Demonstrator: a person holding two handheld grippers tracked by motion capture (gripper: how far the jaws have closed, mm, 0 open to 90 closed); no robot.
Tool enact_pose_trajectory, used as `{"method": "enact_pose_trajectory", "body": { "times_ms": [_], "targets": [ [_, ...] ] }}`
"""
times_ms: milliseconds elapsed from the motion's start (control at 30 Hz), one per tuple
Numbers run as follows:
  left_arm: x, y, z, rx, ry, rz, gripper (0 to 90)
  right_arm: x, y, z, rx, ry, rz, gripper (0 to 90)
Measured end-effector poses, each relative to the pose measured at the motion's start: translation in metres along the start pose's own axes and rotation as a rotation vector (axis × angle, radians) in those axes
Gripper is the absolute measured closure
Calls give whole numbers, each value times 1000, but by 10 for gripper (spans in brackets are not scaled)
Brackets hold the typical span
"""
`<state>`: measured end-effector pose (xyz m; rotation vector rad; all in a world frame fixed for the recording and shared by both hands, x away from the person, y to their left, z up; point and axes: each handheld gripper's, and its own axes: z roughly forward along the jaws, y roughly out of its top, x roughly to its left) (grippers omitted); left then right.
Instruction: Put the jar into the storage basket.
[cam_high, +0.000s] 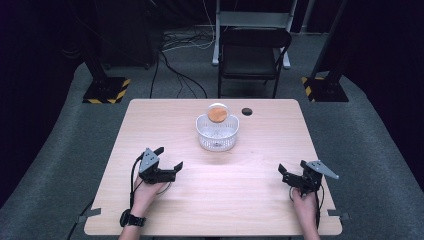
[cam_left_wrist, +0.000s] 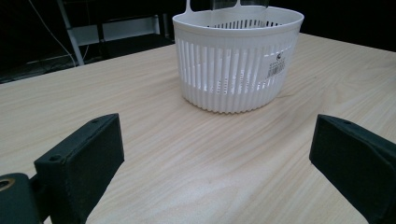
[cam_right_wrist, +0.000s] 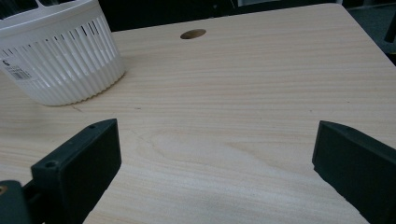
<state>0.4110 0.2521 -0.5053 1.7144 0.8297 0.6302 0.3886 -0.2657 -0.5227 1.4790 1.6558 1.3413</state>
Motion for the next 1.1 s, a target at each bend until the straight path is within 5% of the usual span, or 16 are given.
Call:
{"method": "enact_pose_trajectory", "body": {
  "times_ms": [1100],
  "targets": [
    [1,1,-1,-2,-8,-8,27,0,0,0,1,2,-2,2]
  ]
}}
